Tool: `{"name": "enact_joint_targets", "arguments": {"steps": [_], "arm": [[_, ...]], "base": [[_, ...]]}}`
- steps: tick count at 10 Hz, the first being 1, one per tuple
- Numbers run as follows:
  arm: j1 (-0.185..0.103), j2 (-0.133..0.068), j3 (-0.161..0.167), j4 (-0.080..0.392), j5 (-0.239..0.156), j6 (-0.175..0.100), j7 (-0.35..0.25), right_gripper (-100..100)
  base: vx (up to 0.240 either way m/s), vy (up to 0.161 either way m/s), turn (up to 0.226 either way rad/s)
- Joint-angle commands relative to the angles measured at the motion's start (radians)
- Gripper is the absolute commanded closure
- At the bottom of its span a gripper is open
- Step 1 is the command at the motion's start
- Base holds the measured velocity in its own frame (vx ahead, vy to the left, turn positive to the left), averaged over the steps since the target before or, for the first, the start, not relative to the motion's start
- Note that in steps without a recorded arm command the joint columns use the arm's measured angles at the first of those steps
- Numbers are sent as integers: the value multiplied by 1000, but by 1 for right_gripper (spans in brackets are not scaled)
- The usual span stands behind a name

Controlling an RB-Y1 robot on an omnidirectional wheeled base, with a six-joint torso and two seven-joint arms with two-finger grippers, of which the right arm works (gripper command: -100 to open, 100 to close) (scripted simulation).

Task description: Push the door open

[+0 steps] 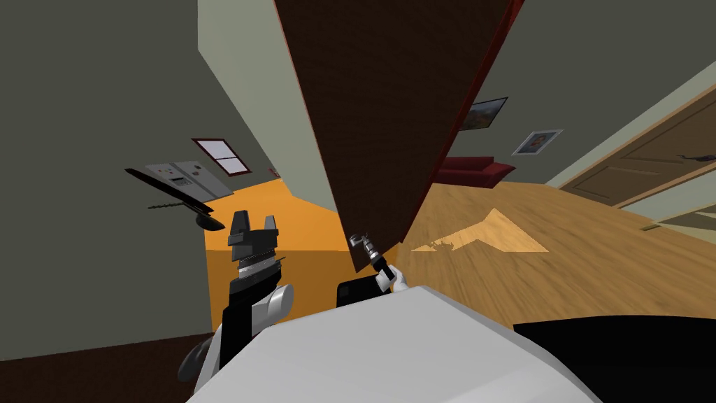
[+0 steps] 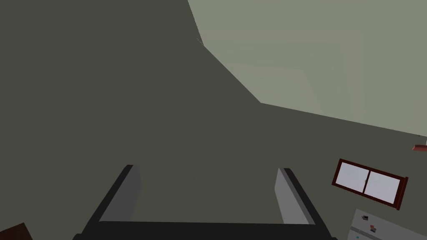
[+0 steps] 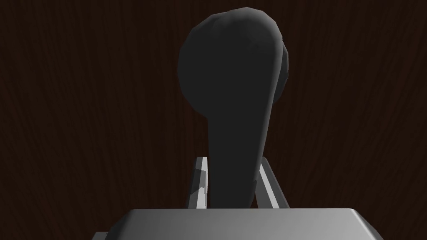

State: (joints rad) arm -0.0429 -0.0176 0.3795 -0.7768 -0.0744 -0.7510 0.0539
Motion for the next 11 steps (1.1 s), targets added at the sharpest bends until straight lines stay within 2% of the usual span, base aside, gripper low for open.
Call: {"name": "enact_joint_targets", "arguments": {"steps": [1, 4, 5, 6, 7, 9, 11], "arm": [[-10, 12, -28, 11, -8, -6, 7, 100], [-14, 38, -62, 18, -18, -6, 19, 100], [-10, 24, -62, 12, -18, -3, 16, 100], [-13, 1, -84, 13, -25, -6, 25, 100], [-14, -7, -94, 15, -28, -7, 29, 100], [-17, -14, -118, 20, -35, -9, 39, 100], [-19, -10, -138, 24, -41, -11, 48, 100]], "base": [[137, 172, -96], [124, 163, -68], [49, 50, -41], [113, 60, -40], [151, 106, -73], [179, 140, -75], [175, 130, -51]]}}
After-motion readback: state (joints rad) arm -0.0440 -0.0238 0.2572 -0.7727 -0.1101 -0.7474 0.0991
